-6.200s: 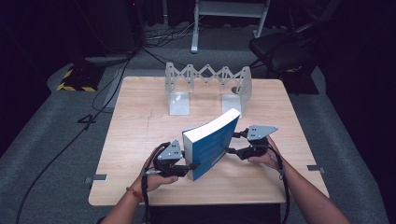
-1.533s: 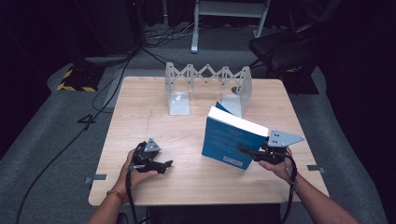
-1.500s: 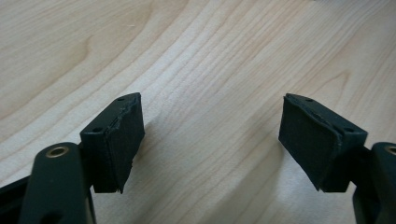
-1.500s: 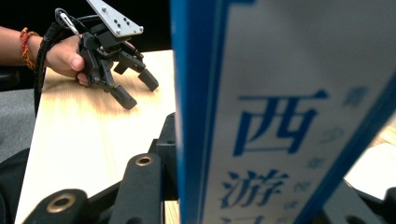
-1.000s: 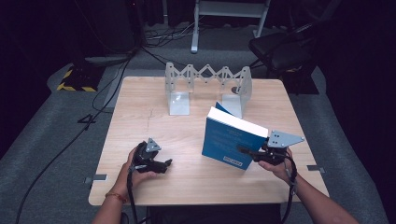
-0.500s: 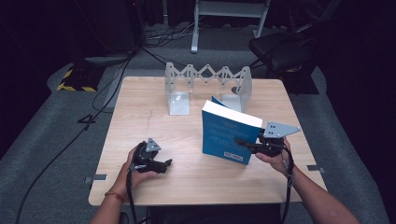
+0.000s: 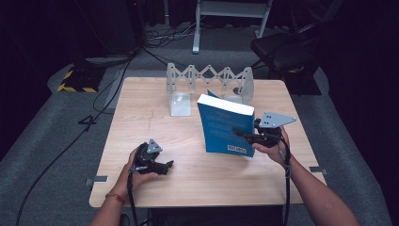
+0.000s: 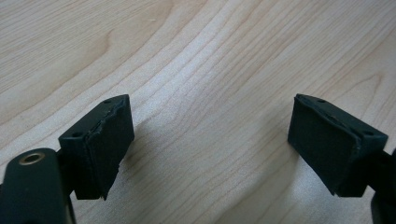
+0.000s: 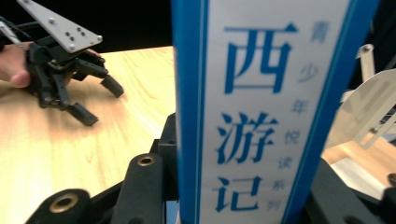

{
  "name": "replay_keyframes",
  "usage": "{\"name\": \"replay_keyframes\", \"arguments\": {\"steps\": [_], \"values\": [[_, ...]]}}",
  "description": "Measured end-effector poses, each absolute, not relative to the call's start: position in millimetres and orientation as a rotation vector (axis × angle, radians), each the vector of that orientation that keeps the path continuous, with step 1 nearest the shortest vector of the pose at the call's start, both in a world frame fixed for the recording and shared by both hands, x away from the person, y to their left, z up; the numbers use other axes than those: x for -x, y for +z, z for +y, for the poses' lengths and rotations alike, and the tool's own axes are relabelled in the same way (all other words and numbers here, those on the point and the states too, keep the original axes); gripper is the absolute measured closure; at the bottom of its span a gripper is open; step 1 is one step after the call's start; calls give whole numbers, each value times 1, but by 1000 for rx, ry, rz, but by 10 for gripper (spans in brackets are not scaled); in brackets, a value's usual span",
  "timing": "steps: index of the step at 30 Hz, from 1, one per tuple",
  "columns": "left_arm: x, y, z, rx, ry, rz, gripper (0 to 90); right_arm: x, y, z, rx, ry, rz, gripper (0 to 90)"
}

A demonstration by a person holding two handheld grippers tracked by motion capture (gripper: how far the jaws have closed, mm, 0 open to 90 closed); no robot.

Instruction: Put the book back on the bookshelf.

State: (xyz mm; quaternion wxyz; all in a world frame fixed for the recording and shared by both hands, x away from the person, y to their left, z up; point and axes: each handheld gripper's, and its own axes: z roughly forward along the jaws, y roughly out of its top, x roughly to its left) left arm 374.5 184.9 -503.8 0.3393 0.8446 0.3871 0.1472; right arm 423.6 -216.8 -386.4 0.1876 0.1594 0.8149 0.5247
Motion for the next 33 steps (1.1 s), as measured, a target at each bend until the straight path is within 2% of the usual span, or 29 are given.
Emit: {"name": "replay_keyframes", "arguments": {"steps": [16,33], "values": [[-374,-504,185,-2194,381,1009,148,-448,-369,-206,-491,1306,2225,625],[-375,-504,184,-2196,378,1004,147,-470,-338,-227,-613,1217,2105,625]]}}
